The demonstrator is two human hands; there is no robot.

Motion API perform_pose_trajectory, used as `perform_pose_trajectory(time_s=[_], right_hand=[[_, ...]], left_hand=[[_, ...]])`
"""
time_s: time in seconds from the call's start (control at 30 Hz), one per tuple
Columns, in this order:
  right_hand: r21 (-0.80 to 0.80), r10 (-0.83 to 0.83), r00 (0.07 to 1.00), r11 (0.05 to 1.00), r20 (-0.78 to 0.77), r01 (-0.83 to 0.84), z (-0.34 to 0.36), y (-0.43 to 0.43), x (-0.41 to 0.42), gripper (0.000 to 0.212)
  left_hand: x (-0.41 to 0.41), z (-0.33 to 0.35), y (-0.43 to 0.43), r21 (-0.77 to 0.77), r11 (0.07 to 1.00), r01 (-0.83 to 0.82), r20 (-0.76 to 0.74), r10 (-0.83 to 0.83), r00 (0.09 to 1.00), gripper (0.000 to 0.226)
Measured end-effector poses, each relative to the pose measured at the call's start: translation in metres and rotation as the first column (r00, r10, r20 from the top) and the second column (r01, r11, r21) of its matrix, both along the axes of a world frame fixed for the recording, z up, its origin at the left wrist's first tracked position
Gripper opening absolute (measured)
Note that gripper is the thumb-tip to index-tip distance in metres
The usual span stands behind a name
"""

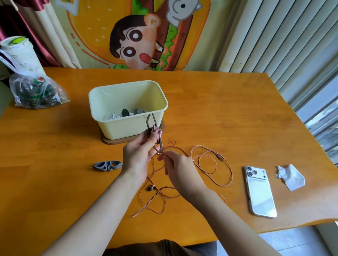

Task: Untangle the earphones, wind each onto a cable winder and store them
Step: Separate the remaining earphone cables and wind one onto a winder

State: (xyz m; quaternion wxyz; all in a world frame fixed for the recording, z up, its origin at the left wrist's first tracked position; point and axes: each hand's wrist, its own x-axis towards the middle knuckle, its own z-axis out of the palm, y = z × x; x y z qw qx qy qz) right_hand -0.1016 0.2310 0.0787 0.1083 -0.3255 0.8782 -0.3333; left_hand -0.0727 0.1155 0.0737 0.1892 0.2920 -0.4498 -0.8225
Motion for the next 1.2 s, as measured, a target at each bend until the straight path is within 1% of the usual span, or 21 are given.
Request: perform_pose_trajectory(time_s=[0.1, 0.2, 0.23, 0.27, 0.3, 0.33, 0.37, 0.4, 0.43, 0.47, 0.53, 0.63, 0.73, 0.8, 0.83, 0.93, 1.0, 1.07, 1.1, 1.17, 1.2], right_hand=[[0.02, 0.01, 1.0, 1.0, 0.011, -0.01, 0.001, 0.001, -0.001, 0.029], [0.028, 0.003, 1.0, 1.0, -0.023, -0.002, 0.001, 0.002, 0.001, 0.029], [0.028, 0.005, 1.0, 1.0, -0.028, -0.004, 0.001, 0.003, 0.002, 0.03], [0.03, 0.01, 0.999, 1.0, -0.031, -0.009, 0.001, 0.003, 0.003, 0.03], [0.035, 0.02, 0.999, 0.999, -0.034, -0.019, 0.002, 0.004, 0.004, 0.029], [0.042, 0.033, 0.999, 0.999, -0.037, -0.031, 0.003, 0.006, 0.004, 0.029], [0.052, 0.046, 0.998, 0.998, -0.039, -0.044, 0.005, 0.009, 0.004, 0.028], [0.062, 0.053, 0.998, 0.997, -0.042, -0.051, 0.008, 0.012, 0.003, 0.027], [0.076, 0.057, 0.997, 0.996, -0.049, -0.053, 0.012, 0.015, 0.0, 0.026], [0.092, 0.061, 0.996, 0.994, -0.062, -0.055, 0.016, 0.02, -0.005, 0.025], [0.128, 0.066, 0.993, 0.99, -0.093, -0.054, 0.023, 0.027, -0.019, 0.024], [0.148, 0.046, 0.987, 0.989, -0.155, -0.023, 0.028, 0.035, -0.039, 0.023], [0.114, 0.043, 0.985, 0.993, -0.167, -0.024, 0.027, 0.039, -0.051, 0.019], [0.064, 0.023, 0.988, 0.998, -0.153, -0.013, 0.024, 0.042, -0.055, 0.016], [0.029, 0.008, 0.989, 1.0, -0.145, -0.003, 0.023, 0.043, -0.056, 0.015], [-0.049, -0.025, 0.992, 0.999, -0.12, 0.019, 0.018, 0.042, -0.053, 0.013], [-0.103, -0.064, 0.998, 0.993, -0.025, 0.061, 0.014, 0.039, -0.046, 0.013], [-0.171, -0.084, 0.992, 0.98, 0.091, 0.099, 0.011, 0.034, -0.036, 0.016], [-0.201, -0.087, 0.987, 0.973, 0.133, 0.113, 0.008, 0.031, -0.03, 0.019], [-0.222, -0.102, 0.978, 0.965, 0.181, 0.142, 0.002, 0.025, -0.019, 0.026], [-0.196, -0.103, 0.978, 0.971, 0.179, 0.138, -0.001, 0.022, -0.015, 0.026]], left_hand=[[0.001, 0.003, 0.001, 0.08, 0.996, 0.032, -0.033, -0.03, 0.999, 0.017], [0.0, 0.002, 0.0, 0.056, 0.998, 0.025, -0.027, -0.024, 0.999, 0.018], [0.0, 0.0, -0.001, 0.024, 0.999, 0.022, -0.016, -0.022, 1.0, 0.018], [0.001, -0.003, -0.002, -0.039, 0.999, 0.023, -0.003, -0.023, 1.0, 0.018], [0.001, -0.007, -0.005, -0.174, 0.984, 0.029, 0.028, -0.025, 0.999, 0.017], [0.002, -0.011, -0.008, -0.37, 0.928, 0.047, 0.081, -0.018, 0.997, 0.015], [0.004, -0.015, -0.013, -0.561, 0.824, 0.086, 0.137, -0.01, 0.99, 0.015], [0.006, -0.019, -0.017, -0.691, 0.71, 0.135, 0.179, -0.013, 0.984, 0.016], [0.008, -0.021, -0.021, -0.756, 0.628, 0.184, 0.204, -0.041, 0.978, 0.017], [0.01, -0.023, -0.024, -0.777, 0.585, 0.234, 0.22, -0.096, 0.971, 0.019], [0.015, -0.024, -0.028, -0.769, 0.537, 0.348, 0.278, -0.209, 0.937, 0.025], [0.016, -0.026, -0.028, -0.688, 0.493, 0.532, 0.384, -0.374, 0.844, 0.038], [0.016, -0.021, -0.023, -0.586, 0.495, 0.642, 0.384, -0.528, 0.758, 0.046], [0.016, -0.015, -0.022, -0.537, 0.504, 0.676, 0.353, -0.594, 0.723, 0.047], [0.017, -0.013, -0.022, -0.514, 0.52, 0.682, 0.329, -0.615, 0.717, 0.046], [0.02, -0.007, -0.021, -0.409, 0.616, 0.673, 0.19, -0.664, 0.724, 0.042], [0.02, -0.004, -0.018, -0.342, 0.682, 0.646, 0.076, -0.666, 0.742, 0.037], [0.02, -0.003, -0.014, -0.264, 0.758, 0.597, -0.026, -0.624, 0.781, 0.04], [0.019, -0.003, -0.014, -0.231, 0.788, 0.571, -0.063, -0.597, 0.8, 0.045], [0.016, -0.002, -0.012, -0.185, 0.831, 0.524, -0.129, -0.549, 0.826, 0.053], [0.014, -0.001, -0.01, -0.165, 0.851, 0.499, -0.154, -0.522, 0.839, 0.048]])
